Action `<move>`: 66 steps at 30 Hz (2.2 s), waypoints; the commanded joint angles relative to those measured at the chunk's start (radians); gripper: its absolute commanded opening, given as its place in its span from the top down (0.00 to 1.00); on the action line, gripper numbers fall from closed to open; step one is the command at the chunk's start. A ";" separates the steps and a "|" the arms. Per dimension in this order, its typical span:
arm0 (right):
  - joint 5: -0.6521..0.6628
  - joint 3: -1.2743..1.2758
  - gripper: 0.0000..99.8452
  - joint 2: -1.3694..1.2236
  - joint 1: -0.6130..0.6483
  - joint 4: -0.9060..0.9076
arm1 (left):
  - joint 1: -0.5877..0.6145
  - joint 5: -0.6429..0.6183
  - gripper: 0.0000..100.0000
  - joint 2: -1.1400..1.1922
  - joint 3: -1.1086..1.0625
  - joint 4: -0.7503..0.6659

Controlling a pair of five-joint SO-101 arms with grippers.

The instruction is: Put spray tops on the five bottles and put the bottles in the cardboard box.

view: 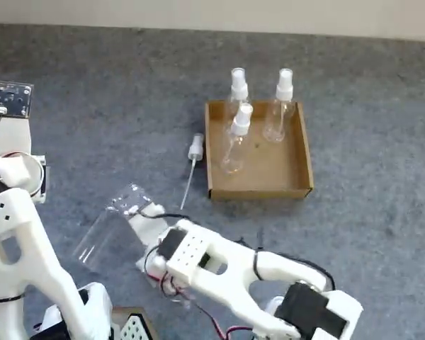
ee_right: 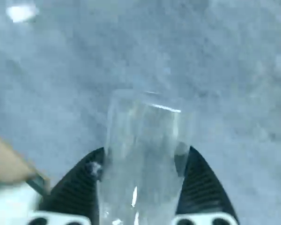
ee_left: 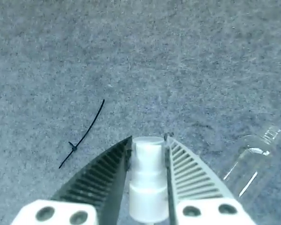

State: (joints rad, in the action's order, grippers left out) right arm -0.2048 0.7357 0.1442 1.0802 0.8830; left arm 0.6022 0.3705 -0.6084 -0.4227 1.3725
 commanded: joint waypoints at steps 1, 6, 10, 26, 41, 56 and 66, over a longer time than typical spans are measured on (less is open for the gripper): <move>0.195 -0.094 0.96 0.136 -0.111 0.317 | 0.008 0.002 0.95 -0.019 0.007 -0.025; 0.577 -0.280 0.97 0.403 -0.447 0.762 | 0.001 0.000 0.95 -0.018 0.012 -0.025; 0.752 -0.354 0.97 0.536 -0.990 0.779 | 0.001 0.000 0.95 -0.018 0.013 -0.025; 0.511 -0.590 0.96 -0.317 -1.724 0.332 | -0.271 -0.137 0.95 -0.022 0.008 0.000; 0.374 -0.854 0.72 -0.564 -1.745 0.367 | -0.308 -0.149 0.95 -0.021 0.007 0.006; 1.250 -1.029 0.71 -0.266 -1.702 0.631 | -0.303 -0.146 0.95 -0.016 0.007 0.003; 2.378 -1.033 0.71 -0.432 -1.807 0.771 | -0.262 -0.149 0.95 -0.021 0.008 0.011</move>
State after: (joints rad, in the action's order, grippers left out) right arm 1.8926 -0.2463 -0.2624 -0.6859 1.6410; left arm 0.3122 0.2294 -0.6084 -0.4227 1.3679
